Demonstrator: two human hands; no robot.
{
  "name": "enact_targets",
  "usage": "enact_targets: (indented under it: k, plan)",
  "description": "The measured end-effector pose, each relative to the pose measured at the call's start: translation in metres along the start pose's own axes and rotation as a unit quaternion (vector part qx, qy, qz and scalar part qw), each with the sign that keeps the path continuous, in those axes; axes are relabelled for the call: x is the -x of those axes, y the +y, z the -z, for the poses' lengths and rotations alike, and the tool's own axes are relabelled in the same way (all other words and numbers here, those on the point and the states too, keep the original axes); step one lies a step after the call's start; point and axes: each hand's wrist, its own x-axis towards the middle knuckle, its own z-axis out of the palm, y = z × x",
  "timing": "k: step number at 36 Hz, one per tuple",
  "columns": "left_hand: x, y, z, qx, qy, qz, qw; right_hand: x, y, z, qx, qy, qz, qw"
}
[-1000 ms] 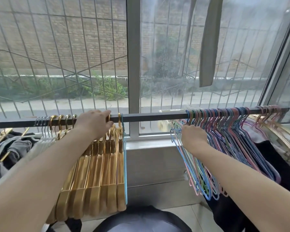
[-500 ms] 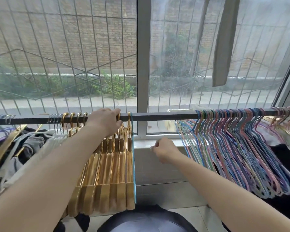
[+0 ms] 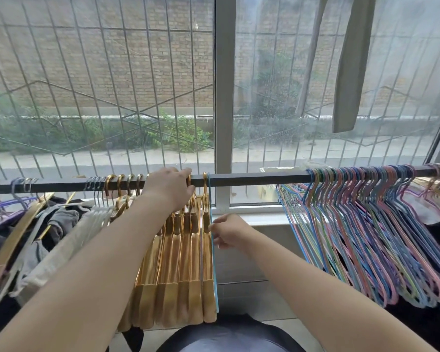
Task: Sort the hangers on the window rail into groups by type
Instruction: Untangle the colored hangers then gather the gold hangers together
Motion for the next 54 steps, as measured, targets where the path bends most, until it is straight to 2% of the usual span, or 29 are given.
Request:
enact_targets:
  k: [5,8,12,17,23,27,30,35,38,43,49,52,54]
  plan:
    - [0.001,-0.002,0.001,0.000,0.003,0.000,1.000,-0.003,0.004,0.001,0.068,0.027,0.011,0.997]
    - [0.000,-0.004,0.000,-0.001,0.003,0.000,1.000,0.002,0.000,0.003,0.089,0.012,0.010,0.996]
    - [-0.001,-0.002,0.000,-0.001,0.005,-0.002,1.000,0.012,-0.002,0.005,0.048,-0.009,0.008,0.999]
    - [0.000,-0.004,-0.004,0.012,0.017,-0.006,1.000,0.039,0.005,0.015,0.001,0.012,0.029,1.000]
    - [-0.002,-0.005,-0.002,0.019,0.018,-0.009,1.000,0.091,0.024,0.043,-0.152,0.009,0.061,0.986]
    - [-0.001,-0.004,-0.002,0.027,0.015,-0.004,1.000,0.111,0.006,0.066,-0.330,-0.063,0.045,0.941]
    - [0.001,-0.005,-0.002,0.033,0.007,-0.005,0.999,0.108,-0.006,0.083,-0.316,-0.071,0.063,0.944]
    - [0.000,-0.008,-0.003,0.042,0.000,-0.004,0.999,0.082,-0.018,0.107,-0.316,-0.009,0.040,0.948]
    - [0.001,-0.008,-0.002,0.053,-0.003,0.001,0.999,0.069,-0.011,0.116,-0.268,0.031,0.016,0.963]
    - [-0.001,-0.009,-0.003,0.054,0.008,-0.001,0.998,0.065,0.031,0.105,-0.154,0.089,-0.008,0.984]
    - [0.001,-0.008,0.003,0.043,0.002,0.015,0.999,0.096,0.101,0.070,-0.171,0.063,-0.079,0.980]
    - [0.016,0.014,0.009,0.142,0.057,0.031,0.988,0.114,0.148,0.056,-0.189,0.035,-0.132,0.972]
    - [0.038,0.037,0.010,0.286,0.127,0.027,0.949,0.119,0.174,0.053,-0.162,0.017,-0.162,0.973]
